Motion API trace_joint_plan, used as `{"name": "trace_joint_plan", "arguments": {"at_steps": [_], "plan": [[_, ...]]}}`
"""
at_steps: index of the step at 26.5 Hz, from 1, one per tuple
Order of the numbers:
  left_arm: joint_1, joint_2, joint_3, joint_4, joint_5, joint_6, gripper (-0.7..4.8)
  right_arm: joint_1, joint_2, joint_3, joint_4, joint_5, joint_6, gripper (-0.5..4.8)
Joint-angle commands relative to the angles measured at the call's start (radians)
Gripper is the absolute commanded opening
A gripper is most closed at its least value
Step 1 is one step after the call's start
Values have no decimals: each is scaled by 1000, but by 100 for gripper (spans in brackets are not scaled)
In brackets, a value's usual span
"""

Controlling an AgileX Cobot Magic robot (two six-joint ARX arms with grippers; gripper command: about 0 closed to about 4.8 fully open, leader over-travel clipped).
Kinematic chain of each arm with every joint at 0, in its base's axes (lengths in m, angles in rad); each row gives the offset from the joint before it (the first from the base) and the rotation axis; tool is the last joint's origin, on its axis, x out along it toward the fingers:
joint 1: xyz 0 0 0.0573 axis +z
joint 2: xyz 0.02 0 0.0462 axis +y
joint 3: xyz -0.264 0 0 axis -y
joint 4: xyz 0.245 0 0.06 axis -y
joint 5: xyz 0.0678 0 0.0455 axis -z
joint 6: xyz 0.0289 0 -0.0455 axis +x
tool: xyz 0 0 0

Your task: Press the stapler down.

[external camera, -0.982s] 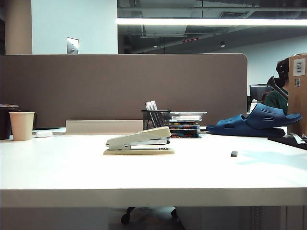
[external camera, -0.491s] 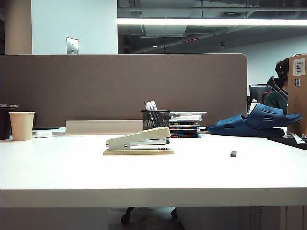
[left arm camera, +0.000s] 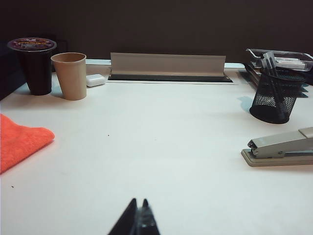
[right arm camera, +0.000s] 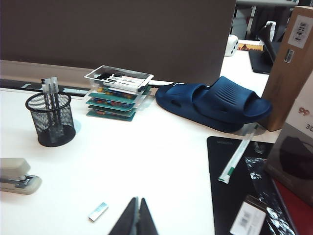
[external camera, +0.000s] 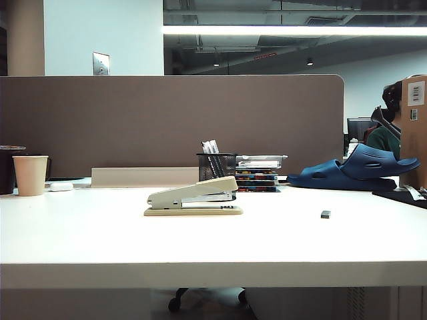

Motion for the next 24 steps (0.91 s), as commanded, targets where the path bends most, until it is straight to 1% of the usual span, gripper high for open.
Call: {"name": "trace_joint_plan", "arguments": {"at_steps": [1, 7, 8, 12, 14, 18, 21, 24], "plan": [[2, 0, 3, 16, -6, 5, -5, 0, -63, -73, 66, 22, 5, -9], [2, 0, 3, 18, -17, 6, -5, 0, -191, -237, 155, 27, 5, -9], [2, 0, 3, 22, -17, 8, -5, 2, -227, -283, 166, 46, 5, -9], [2, 0, 3, 35, -17, 19, -5, 3, -288, -368, 204, 67, 4, -9], [2, 0, 3, 35, -17, 44, -5, 3, -313, -399, 220, 69, 4, -9], [2, 0, 2, 35, -17, 68, -5, 3, -348, -449, 251, 85, 4, -9], [2, 0, 2, 42, -17, 68, -5, 3, -382, -501, 301, 93, 4, -9], [2, 0, 2, 66, -17, 68, -5, 3, -405, -517, 303, 93, 2, -9]]}}
